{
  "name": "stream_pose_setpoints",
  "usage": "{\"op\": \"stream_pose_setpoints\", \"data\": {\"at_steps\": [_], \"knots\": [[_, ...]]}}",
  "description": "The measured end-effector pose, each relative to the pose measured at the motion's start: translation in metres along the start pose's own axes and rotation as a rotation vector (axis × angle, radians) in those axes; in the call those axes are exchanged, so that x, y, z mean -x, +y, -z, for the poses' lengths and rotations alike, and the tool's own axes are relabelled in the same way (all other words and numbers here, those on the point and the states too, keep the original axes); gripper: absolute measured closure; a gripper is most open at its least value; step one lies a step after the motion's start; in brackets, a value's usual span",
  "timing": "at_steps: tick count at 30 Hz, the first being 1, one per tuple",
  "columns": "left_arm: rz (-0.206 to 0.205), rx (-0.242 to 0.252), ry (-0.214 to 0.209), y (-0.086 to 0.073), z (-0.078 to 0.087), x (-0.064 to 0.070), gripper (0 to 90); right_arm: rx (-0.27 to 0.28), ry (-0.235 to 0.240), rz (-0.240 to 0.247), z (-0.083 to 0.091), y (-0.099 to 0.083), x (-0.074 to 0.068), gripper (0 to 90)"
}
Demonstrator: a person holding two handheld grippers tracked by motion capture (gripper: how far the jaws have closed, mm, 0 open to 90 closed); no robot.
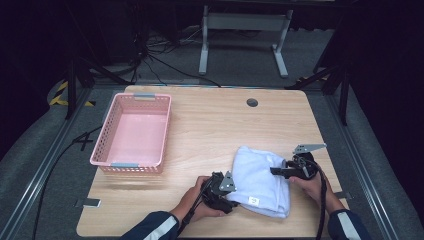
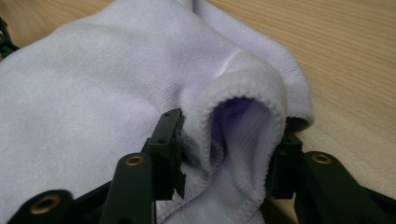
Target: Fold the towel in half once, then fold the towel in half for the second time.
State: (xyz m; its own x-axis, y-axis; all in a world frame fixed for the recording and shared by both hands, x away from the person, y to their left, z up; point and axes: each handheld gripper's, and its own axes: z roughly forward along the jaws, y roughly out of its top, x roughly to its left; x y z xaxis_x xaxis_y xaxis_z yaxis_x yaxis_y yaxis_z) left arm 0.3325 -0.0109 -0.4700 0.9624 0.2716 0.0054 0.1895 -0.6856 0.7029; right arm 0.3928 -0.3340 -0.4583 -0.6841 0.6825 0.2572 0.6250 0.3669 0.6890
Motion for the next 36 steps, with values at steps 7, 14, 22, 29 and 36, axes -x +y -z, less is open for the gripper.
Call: {"op": "stream_pose_setpoints", "data": {"at_steps": [7, 14, 22, 29, 36], "knots": [[-0.012, -0.028, -0.005, 0.005, 0.001, -0.002, 54.5, -0.008, -0.010, 0.039, 0.001, 0.002, -0.007, 68.5], [-0.011, -0.024, -0.001, 0.006, 0.000, -0.003, 59.9, -0.007, -0.047, 0.073, 0.002, 0.003, -0.013, 72.1], [-0.035, -0.038, 0.012, 0.006, 0.002, -0.001, 60.5, -0.008, -0.068, 0.101, 0.003, 0.005, -0.019, 74.2], [-0.043, -0.041, 0.014, 0.007, 0.003, -0.001, 61.6, -0.003, -0.080, 0.111, 0.004, 0.005, -0.022, 74.9], [-0.043, -0.028, 0.018, 0.007, 0.005, -0.003, 62.9, 0.005, -0.090, 0.130, 0.005, 0.006, -0.024, 75.5]]}}
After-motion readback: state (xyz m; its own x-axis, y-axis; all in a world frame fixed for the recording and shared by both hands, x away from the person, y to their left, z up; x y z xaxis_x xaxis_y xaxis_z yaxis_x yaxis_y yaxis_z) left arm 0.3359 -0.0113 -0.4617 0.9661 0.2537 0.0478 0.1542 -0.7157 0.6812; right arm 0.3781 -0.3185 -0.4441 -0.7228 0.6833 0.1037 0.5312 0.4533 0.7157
